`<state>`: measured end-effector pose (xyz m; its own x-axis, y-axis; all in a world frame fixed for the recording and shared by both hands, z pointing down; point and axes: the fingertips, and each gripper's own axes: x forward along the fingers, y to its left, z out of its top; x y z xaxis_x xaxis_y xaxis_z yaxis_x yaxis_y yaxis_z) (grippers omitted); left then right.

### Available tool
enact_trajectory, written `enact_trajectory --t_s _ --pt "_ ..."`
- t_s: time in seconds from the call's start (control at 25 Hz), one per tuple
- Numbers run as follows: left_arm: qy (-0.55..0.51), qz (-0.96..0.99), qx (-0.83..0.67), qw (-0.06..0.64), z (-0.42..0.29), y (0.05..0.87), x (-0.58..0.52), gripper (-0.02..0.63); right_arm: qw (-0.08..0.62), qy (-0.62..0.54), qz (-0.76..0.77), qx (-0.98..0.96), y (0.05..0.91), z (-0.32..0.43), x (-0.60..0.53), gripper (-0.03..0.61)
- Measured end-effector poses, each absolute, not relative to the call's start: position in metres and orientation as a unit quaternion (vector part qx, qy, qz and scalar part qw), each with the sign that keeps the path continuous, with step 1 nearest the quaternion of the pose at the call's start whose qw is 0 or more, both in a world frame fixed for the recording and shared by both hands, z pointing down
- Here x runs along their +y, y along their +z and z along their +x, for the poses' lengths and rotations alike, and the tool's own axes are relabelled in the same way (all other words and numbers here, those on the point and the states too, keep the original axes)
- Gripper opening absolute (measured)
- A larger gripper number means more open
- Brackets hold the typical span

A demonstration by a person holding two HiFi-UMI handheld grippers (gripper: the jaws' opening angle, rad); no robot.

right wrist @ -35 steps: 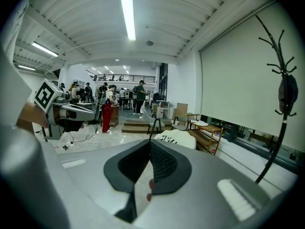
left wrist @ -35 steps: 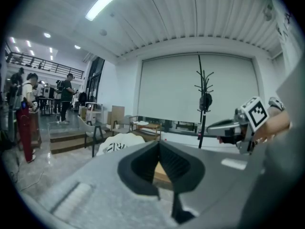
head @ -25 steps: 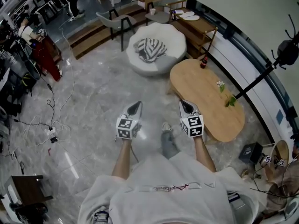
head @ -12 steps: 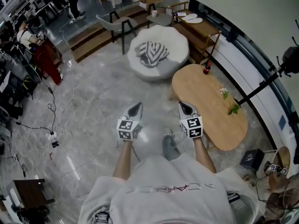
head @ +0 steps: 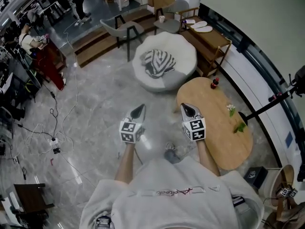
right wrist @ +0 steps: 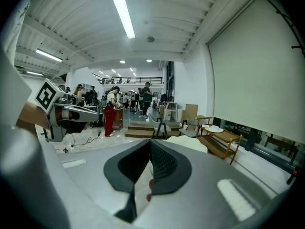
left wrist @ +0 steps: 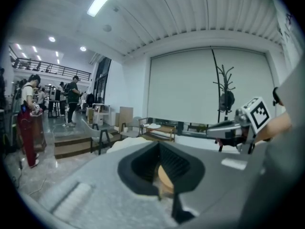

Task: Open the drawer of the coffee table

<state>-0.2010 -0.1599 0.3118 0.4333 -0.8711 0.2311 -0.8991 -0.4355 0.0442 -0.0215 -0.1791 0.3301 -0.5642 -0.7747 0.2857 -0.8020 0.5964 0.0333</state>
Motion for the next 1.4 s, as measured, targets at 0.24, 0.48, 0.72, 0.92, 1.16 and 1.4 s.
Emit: enact_trajectory --t_s 0.24,0.48,0.72,0.92,1.16,1.4 --pt "0.086 0.834 -0.540 0.071 -0.200 0.298 -0.228 -0.002 0.135 0.045 0.432 -0.890 0.322 -0.020 -0.255 0.005" --pt "0.089 0.823 -0.557 0.067 -0.198 0.298 -0.281 -0.002 0.132 0.037 0.411 -0.901 0.319 -0.022 -0.317 0.005" --pt "0.093 0.812 -0.572 0.071 -0.205 0.304 -0.311 -0.002 0.134 0.036 0.392 -0.910 0.323 -0.032 -0.355 0.005" --pt "0.101 0.805 -0.579 0.083 -0.211 0.320 -0.325 -0.002 0.135 0.043 0.387 -0.911 0.333 -0.035 -0.372 0.005" --pt "0.102 0.809 -0.574 0.081 -0.204 0.318 -0.343 -0.002 0.133 0.052 0.394 -0.908 0.340 -0.030 -0.387 0.005" --pt "0.106 0.830 -0.542 0.080 -0.178 0.320 -0.365 -0.002 0.130 0.061 0.424 -0.894 0.345 -0.005 -0.397 0.005"
